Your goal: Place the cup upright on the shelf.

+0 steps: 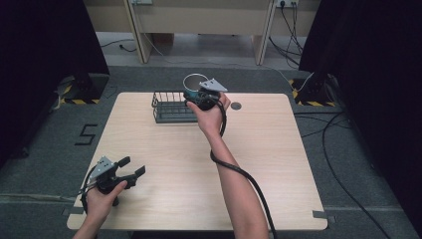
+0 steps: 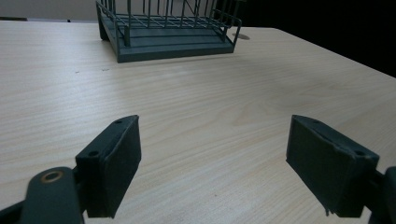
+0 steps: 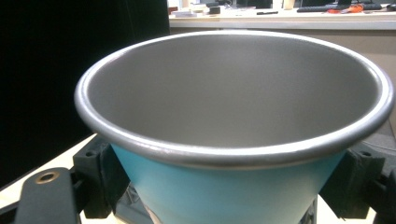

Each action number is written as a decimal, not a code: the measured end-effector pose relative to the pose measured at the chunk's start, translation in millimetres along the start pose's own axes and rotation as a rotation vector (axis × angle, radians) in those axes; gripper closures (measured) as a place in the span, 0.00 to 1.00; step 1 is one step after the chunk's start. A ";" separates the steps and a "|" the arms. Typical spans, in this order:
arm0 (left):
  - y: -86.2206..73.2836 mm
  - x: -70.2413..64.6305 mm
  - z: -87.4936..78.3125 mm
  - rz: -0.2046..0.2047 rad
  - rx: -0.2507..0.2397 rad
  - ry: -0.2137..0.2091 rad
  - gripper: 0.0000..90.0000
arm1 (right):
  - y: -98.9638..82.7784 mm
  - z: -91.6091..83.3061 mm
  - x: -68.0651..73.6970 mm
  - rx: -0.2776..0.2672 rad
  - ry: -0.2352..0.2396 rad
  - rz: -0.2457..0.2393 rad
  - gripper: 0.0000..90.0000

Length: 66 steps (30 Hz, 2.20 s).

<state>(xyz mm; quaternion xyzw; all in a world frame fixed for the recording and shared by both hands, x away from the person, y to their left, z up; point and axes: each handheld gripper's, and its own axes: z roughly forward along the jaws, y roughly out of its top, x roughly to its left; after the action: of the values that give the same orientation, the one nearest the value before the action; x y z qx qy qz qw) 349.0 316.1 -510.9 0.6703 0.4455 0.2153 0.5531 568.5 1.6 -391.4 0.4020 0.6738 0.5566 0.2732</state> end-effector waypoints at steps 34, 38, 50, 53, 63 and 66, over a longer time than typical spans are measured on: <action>0.3 -1.2 0.8 -0.004 -0.003 -0.009 0.20 | 18.7 48.8 -7.7 0.045 -0.037 0.019 0.19; 0.4 -1.1 1.0 -0.004 -0.004 -0.012 0.20 | 18.9 55.6 -6.9 0.051 -0.039 0.023 0.19; 0.7 -1.7 1.6 -0.004 -0.003 -0.018 0.20 | 6.8 72.8 -5.1 0.088 -0.048 0.040 0.19; 0.8 -1.7 1.7 -0.003 -0.002 -0.018 0.20 | 4.5 76.5 -4.1 0.095 -0.047 0.047 0.19; 0.7 -2.1 2.2 -0.002 -0.001 -0.020 0.20 | -3.2 84.3 -1.0 0.125 -0.046 0.040 0.19; 0.8 -1.7 2.1 -0.002 -0.002 -0.021 0.20 | -6.1 86.2 0.3 0.140 -0.050 0.035 0.19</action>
<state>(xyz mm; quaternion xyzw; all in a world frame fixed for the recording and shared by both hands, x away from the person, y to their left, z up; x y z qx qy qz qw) 350.1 313.5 -510.5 0.6715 0.4403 0.2081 0.5585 637.2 47.2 -417.2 0.4456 0.6970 0.5025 0.2512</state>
